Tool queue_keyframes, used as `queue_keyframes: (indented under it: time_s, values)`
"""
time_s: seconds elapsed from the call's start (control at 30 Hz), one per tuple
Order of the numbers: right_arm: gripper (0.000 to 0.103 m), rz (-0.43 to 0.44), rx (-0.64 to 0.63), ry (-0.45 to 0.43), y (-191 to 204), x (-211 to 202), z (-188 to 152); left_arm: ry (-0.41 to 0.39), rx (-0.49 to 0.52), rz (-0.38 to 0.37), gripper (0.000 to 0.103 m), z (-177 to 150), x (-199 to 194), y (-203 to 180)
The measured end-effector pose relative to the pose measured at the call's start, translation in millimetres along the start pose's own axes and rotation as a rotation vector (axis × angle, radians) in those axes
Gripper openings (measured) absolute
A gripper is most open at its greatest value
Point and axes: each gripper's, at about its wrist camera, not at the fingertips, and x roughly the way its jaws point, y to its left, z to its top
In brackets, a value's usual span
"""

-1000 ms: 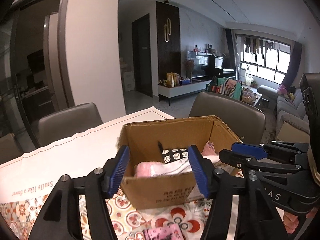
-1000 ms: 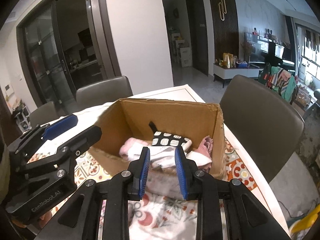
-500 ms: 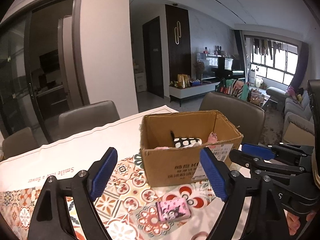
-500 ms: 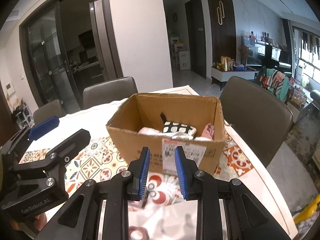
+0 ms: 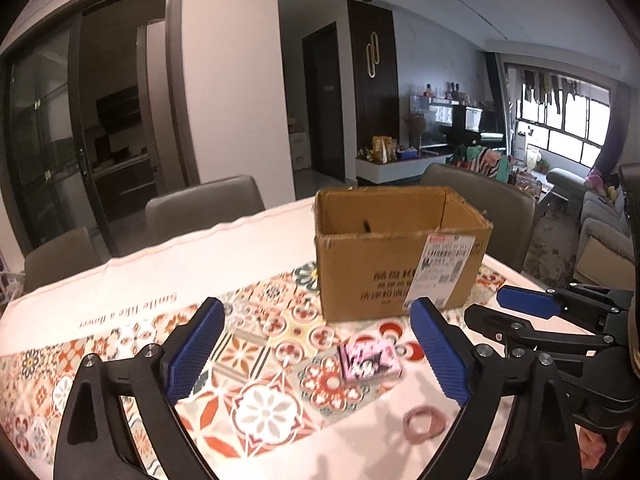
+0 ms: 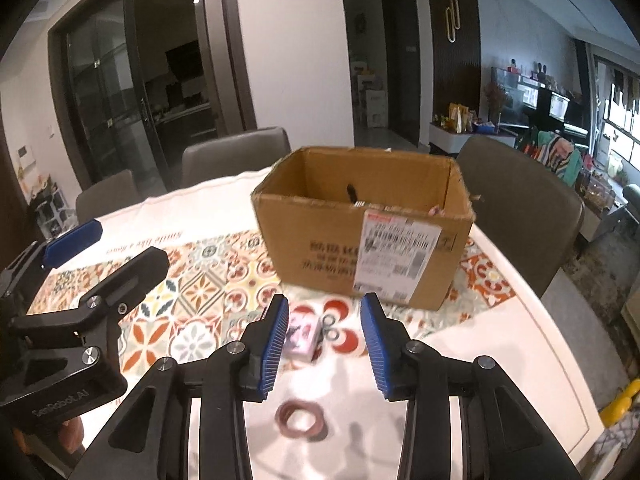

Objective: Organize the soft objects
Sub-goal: 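Move both tools back toward the pink hair ties and tissue packet, then lower the right tool onto the pink hair-tie bundle and close it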

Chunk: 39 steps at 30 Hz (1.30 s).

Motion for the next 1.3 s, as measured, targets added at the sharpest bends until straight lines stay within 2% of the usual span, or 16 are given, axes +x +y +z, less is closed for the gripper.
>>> queue_keyframes:
  time_s: [0.47, 0.53, 0.63, 1.3]
  values:
    - [0.039, 0.029, -0.027, 0.123, 25.4, 12.6, -44.6, 0.118, 0.010, 0.028, 0.096, -49.7, -0.4, 8.7]
    - [0.040, 0.032, -0.025, 0.141, 27.4, 16.5, -49.5, 0.131, 0.011, 0.028, 0.096, -55.7, 2.3, 10.3]
    - [0.048, 0.038, -0.014, 0.170, 29.1, 22.8, -57.0, 0.159, 0.006, 0.027, 0.096, -64.5, 6.8, 13.1]
    - [0.048, 0.055, 0.014, 0.354, 25.5, 73.9, -99.5, 0.351, -0.004, 0.023, 0.096, -115.0, 48.7, 13.1]
